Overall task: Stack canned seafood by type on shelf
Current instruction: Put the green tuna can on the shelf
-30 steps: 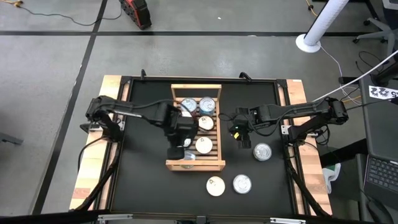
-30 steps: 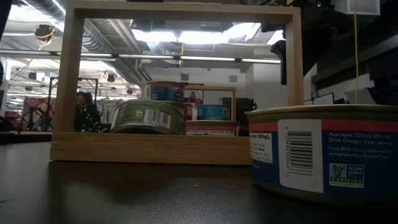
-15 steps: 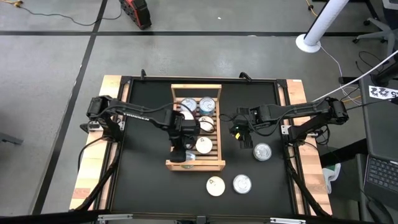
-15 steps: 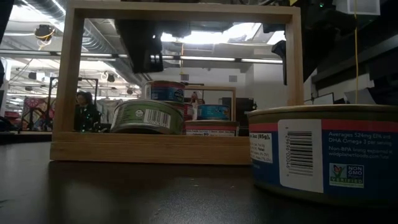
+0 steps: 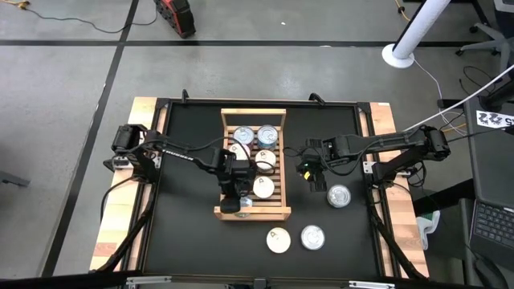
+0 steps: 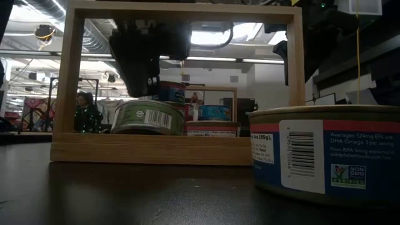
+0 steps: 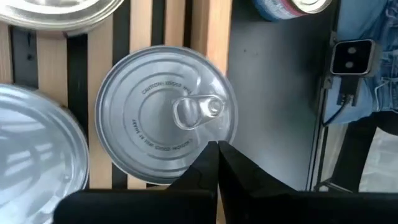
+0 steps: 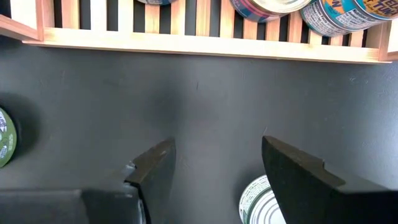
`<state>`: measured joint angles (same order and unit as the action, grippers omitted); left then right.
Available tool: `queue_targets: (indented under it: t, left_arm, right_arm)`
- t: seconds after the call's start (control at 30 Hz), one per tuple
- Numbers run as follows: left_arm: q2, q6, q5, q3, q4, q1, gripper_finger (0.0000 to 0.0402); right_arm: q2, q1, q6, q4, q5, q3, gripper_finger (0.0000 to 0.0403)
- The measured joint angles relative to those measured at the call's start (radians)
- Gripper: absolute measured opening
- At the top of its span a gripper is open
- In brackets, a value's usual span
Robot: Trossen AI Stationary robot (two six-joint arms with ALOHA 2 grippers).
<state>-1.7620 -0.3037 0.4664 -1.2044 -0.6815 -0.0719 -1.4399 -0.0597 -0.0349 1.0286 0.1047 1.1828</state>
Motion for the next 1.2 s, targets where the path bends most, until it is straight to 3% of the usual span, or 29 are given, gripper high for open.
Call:
queue_targets:
  t: [0.47,0.87,1.03,1.2]
  left_arm:
    - [0.009,-0.039,0.021,0.051,0.053,0.000,0.0000]
    - [0.155,-0.052,-0.185,0.054,0.038,0.003,0.0000]
    - [0.198,0.110,-0.182,0.054,-0.006,0.003,0.0000]
    - [0.205,0.410,-0.180,0.053,-0.017,0.003,0.0000]
  right_arm:
    - [0.000,0.000,-0.024,0.000,0.000,0.000,0.0237]
    - [0.000,0.000,-0.024,0.018,0.000,0.000,0.0237]
    - [0.000,0.000,-0.024,0.020,0.000,0.000,0.0237]
    - [0.000,0.000,-0.024,0.020,0.000,0.000,0.0237]
